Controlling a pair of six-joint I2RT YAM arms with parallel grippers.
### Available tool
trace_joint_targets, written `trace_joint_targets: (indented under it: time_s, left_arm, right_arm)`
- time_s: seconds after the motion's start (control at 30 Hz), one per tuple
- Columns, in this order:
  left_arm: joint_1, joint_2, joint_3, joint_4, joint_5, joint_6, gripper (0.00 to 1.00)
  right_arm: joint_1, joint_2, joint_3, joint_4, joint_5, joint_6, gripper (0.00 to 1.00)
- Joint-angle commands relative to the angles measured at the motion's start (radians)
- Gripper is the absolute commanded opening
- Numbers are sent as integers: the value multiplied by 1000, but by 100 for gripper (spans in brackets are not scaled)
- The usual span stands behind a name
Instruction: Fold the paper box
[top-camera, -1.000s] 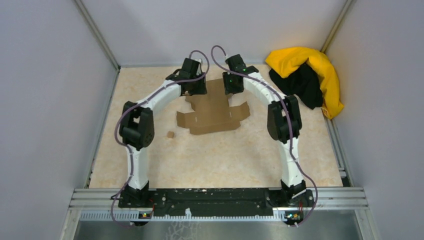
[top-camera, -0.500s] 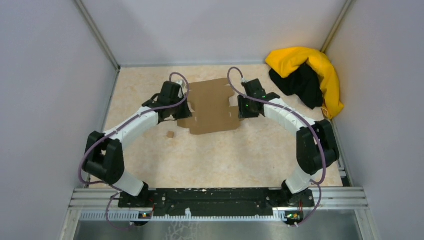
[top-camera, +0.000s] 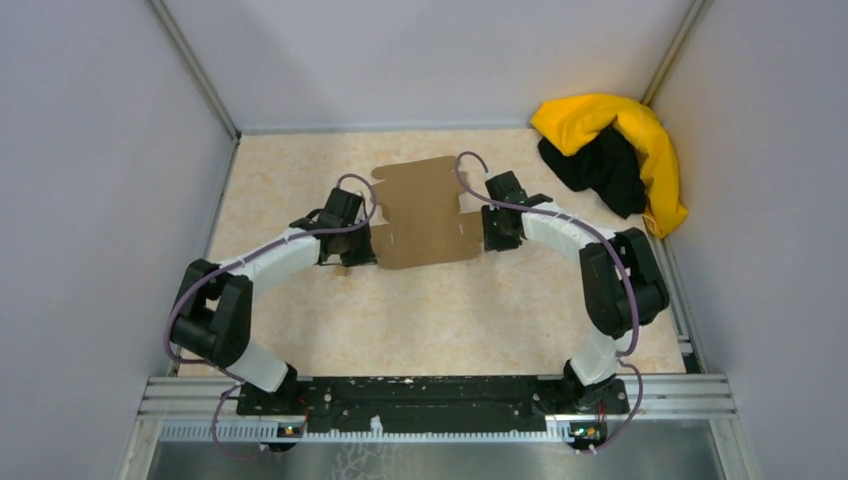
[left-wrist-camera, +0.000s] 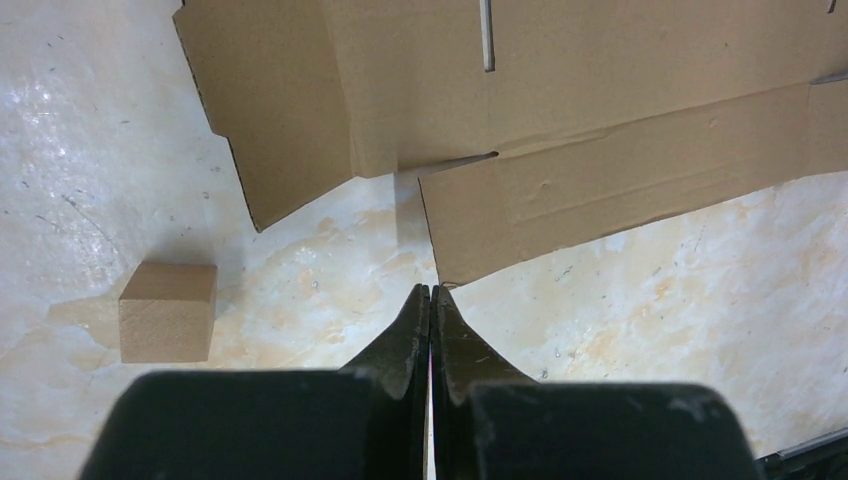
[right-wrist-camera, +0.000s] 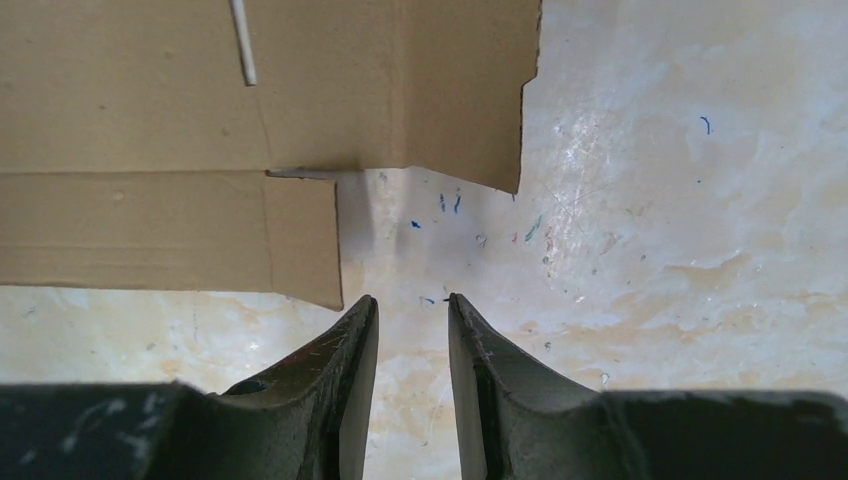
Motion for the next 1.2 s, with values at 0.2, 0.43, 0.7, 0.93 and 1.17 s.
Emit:
trace_joint_targets:
  time_s: [0.2, 0.43, 0.7, 0.93, 1.17]
  left_arm:
    - [-2, 40, -6, 37, -3, -19, 0]
    - [-2, 57, 0, 35, -6, -18, 0]
    - [-1, 65, -8, 29, -20, -25, 0]
    - [-1, 96, 8, 43, -38, -21, 1]
    - [-1, 137, 37, 74, -25, -24, 1]
  right_arm:
    - [-23, 79, 42, 51, 14, 7, 32]
    - [-23, 111, 70, 59, -5, 8, 32]
    - [-23, 119, 96, 54, -7, 8, 32]
    - [-23, 125, 102, 58, -19, 4, 32]
    - [-22, 129, 113, 60, -30, -2, 32]
